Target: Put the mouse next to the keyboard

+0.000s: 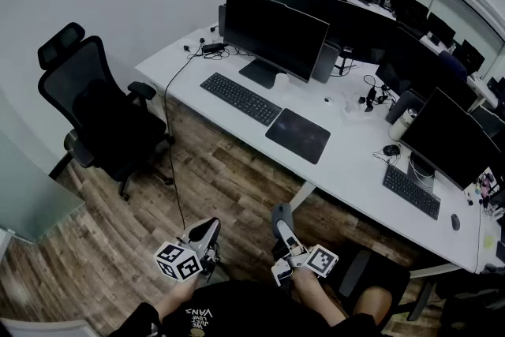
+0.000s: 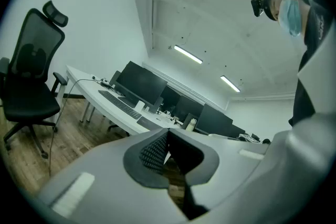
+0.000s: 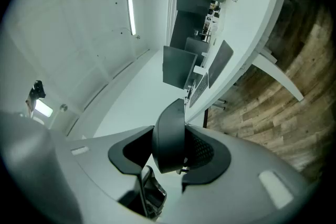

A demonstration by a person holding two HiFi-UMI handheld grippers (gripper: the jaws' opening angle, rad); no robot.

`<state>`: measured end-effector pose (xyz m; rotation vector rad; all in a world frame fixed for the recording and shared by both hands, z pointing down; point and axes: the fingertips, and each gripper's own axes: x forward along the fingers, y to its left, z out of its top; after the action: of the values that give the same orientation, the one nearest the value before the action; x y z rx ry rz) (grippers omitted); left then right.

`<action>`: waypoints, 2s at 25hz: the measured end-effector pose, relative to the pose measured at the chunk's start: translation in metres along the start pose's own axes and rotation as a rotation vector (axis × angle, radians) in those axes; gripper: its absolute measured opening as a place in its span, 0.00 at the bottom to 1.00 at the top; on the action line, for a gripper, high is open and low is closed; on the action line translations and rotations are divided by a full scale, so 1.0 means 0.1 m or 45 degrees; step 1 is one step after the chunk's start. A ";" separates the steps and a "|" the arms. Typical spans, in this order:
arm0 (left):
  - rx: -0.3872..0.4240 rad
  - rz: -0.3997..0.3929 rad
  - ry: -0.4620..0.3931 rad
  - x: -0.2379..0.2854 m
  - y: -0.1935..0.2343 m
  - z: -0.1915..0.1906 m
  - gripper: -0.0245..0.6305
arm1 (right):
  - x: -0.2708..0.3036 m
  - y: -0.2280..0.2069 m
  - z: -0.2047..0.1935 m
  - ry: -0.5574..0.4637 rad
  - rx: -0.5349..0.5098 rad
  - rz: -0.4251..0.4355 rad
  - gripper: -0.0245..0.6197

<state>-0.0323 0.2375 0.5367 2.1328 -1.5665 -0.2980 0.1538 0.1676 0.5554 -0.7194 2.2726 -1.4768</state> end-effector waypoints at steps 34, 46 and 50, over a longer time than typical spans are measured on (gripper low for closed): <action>0.023 -0.190 0.092 0.88 1.39 0.96 0.04 | 1.45 -0.12 0.41 -0.347 0.120 -0.080 0.32; -0.040 -0.252 0.171 1.39 1.70 0.93 0.04 | 1.68 -0.43 0.57 -0.392 0.148 -0.199 0.32; -0.045 -0.201 0.138 1.63 1.77 0.99 0.04 | 1.85 -0.63 0.87 -0.356 0.141 -0.215 0.32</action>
<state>-0.1714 0.0184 0.5551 2.2104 -1.3267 -0.2551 0.0631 -0.0250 0.5769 -1.0341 1.9472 -1.4573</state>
